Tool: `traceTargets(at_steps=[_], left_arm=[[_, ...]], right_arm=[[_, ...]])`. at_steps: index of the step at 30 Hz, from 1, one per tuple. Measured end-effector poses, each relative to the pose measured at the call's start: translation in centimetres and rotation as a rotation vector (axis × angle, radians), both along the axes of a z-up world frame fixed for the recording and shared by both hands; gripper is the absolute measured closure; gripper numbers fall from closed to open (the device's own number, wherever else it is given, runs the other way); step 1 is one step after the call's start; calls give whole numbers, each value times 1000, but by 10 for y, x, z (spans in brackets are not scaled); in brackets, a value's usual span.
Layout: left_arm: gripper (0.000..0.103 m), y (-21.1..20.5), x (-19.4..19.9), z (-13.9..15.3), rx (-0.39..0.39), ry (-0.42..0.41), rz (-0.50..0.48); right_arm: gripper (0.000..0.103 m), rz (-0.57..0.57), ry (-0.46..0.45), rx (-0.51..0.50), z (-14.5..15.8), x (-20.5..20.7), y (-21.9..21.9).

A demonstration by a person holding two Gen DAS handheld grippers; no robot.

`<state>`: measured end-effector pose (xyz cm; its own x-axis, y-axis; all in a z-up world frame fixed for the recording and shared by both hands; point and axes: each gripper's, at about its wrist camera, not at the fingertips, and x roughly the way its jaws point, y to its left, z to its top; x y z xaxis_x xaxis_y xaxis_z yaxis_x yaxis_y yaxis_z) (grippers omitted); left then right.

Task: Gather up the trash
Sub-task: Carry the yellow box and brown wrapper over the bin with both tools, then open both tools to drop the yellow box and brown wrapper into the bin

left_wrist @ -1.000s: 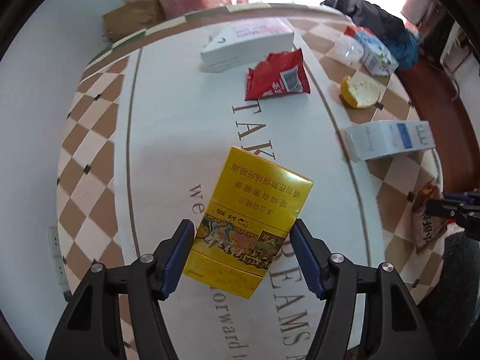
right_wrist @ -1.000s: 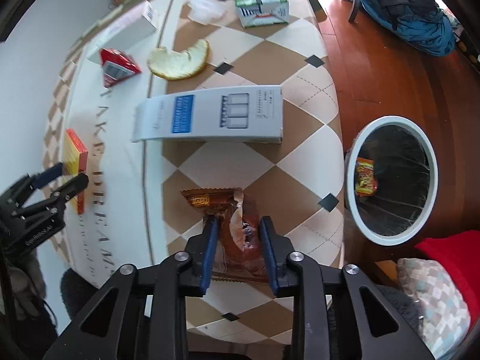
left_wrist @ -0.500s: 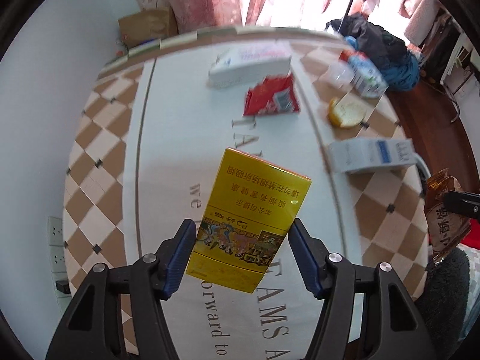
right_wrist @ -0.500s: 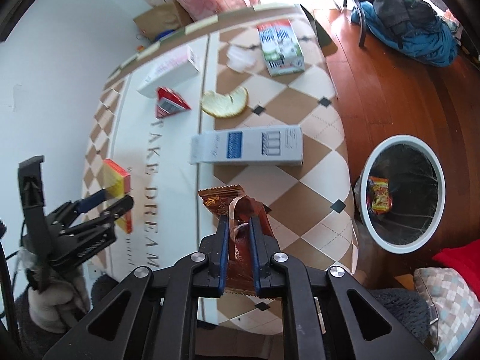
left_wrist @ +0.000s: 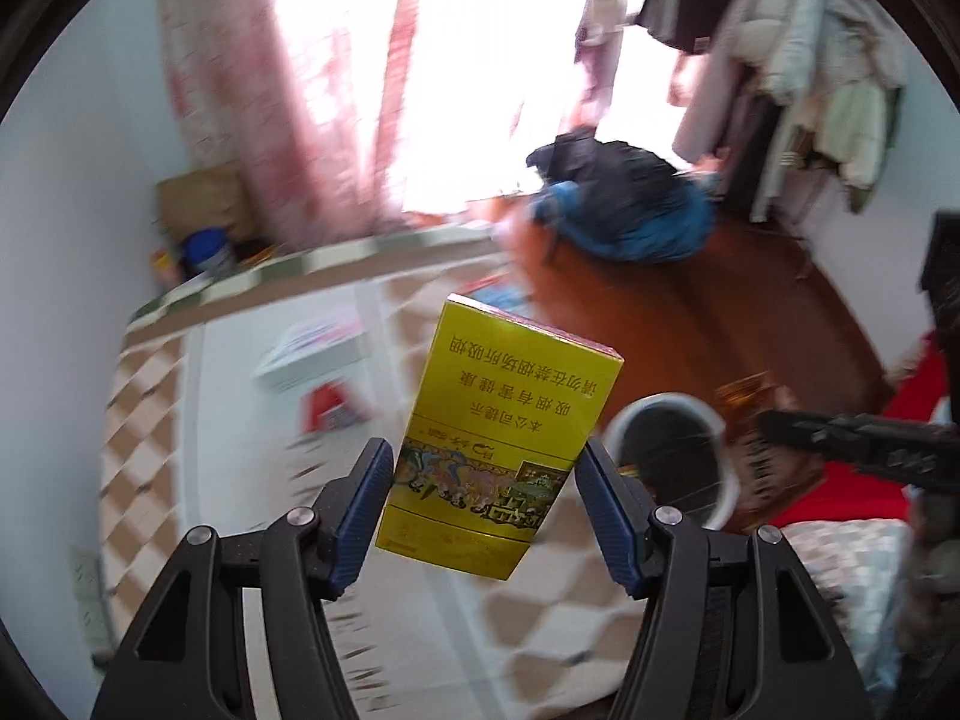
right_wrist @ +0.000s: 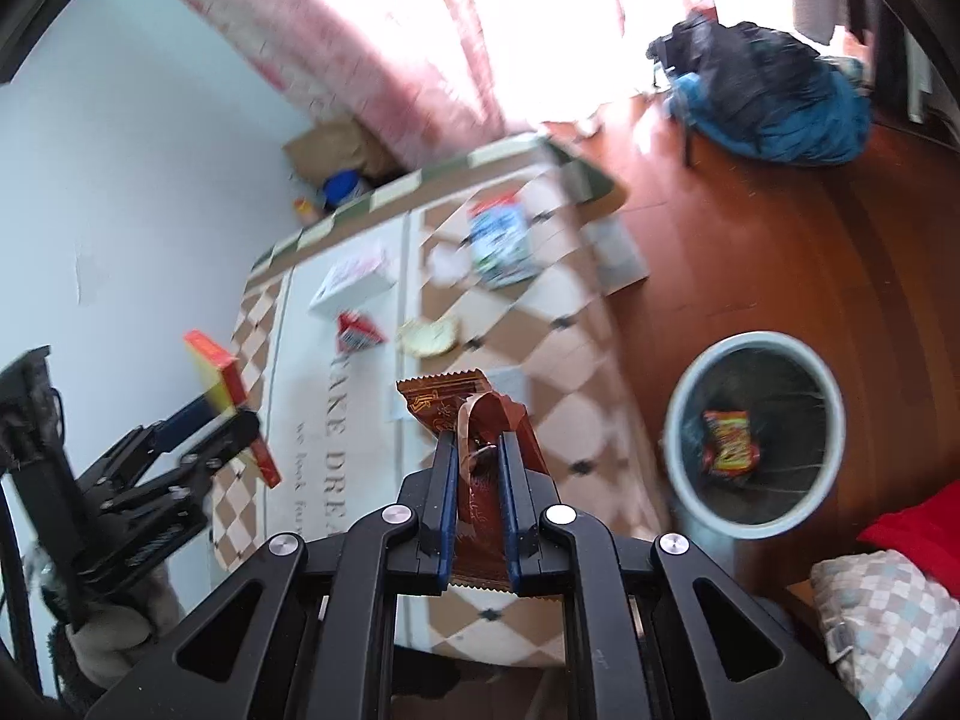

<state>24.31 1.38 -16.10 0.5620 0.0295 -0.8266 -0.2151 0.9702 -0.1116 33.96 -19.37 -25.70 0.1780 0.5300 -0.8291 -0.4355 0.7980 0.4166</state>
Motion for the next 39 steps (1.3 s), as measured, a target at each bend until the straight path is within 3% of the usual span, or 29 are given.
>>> traceTargets(at_steps=[4,8,16,23,25,27,29,31,35,37,39], left_arm=[[43,-54,43,4,-52,-17,-106],[43,-105,97,-22,-123,35,-179],[43,-166,196,-134,-298,265,-205],[42,-184,241,-216,-354,450,-158],[32,-185,243,-228,-348,478,-140],[8,-187,241,-234,-326,495,-129],[7,-189,238,-234,-278,501,-126],[7,-190,234,-232,-233,502,-117],[7,-186,220,-223,-118,479,-102],[6,-186,214,-216,-53,466,-90],[6,-186,208,-209,6,452,-87]], right_arm=[[90,-106,1,-3,-4,23,-62],[90,-218,46,-16,-31,49,-122],[90,-358,217,-82,-146,107,-198],[90,-409,343,-102,-235,143,-223],[89,-406,373,-107,-251,149,-223],[88,-401,398,-104,-267,155,-225],[78,-401,409,-121,-278,159,-224],[36,-400,417,-117,-282,159,-224],[20,-384,391,-153,-279,156,-221],[0,-371,378,-181,-272,153,-218],[0,-358,349,-225,-262,148,-215]])
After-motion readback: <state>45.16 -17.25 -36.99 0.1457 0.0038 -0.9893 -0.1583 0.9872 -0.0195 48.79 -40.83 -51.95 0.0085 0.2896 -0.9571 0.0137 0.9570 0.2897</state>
